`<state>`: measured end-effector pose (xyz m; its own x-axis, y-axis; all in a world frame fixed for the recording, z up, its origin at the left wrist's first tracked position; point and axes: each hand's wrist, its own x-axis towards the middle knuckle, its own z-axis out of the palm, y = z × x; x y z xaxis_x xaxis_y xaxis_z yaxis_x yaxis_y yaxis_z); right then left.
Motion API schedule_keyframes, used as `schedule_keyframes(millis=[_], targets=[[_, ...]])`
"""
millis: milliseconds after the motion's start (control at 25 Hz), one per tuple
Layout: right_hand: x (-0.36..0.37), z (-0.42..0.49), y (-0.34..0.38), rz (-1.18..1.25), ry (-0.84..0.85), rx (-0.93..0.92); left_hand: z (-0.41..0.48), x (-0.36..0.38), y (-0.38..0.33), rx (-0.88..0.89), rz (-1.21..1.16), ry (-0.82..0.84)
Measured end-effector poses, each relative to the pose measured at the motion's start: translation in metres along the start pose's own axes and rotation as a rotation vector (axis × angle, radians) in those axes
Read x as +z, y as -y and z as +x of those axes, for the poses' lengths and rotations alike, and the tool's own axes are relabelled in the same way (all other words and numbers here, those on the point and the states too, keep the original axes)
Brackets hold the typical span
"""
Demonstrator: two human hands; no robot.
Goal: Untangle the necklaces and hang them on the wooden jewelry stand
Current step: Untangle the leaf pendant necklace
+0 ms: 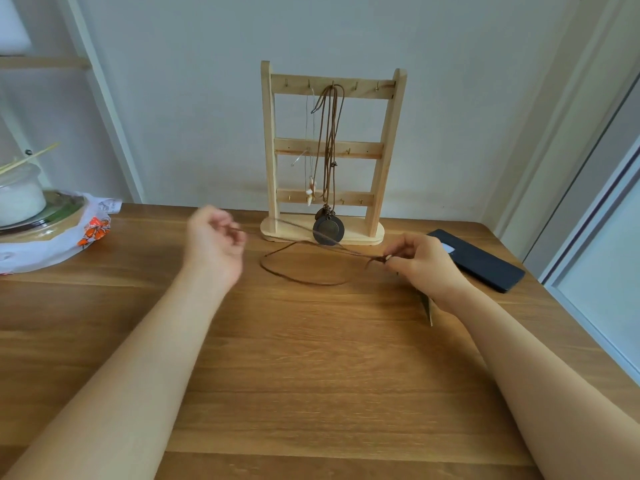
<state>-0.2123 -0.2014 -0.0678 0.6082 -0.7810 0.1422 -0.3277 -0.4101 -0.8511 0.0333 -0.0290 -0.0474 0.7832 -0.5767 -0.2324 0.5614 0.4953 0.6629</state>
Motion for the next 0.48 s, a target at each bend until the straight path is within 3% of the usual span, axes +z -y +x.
schedule_keyframes(millis=[80,200,360,480], targets=[[-0.003,0.001,-0.003,0.027,-0.001,0.048,0.011,-0.013,-0.007,0.047,0.074,-0.215],[0.0,-0.002,0.0,-0.003,0.026,0.014,0.014,-0.012,0.001,0.161,0.305,-0.306],[0.002,-0.004,0.0,-0.006,0.032,-0.042,0.006,-0.005,0.009,0.327,0.531,-0.325],[0.004,-0.007,0.002,0.009,0.054,-0.104,-0.009,0.0,0.022,0.437,0.757,-0.171]])
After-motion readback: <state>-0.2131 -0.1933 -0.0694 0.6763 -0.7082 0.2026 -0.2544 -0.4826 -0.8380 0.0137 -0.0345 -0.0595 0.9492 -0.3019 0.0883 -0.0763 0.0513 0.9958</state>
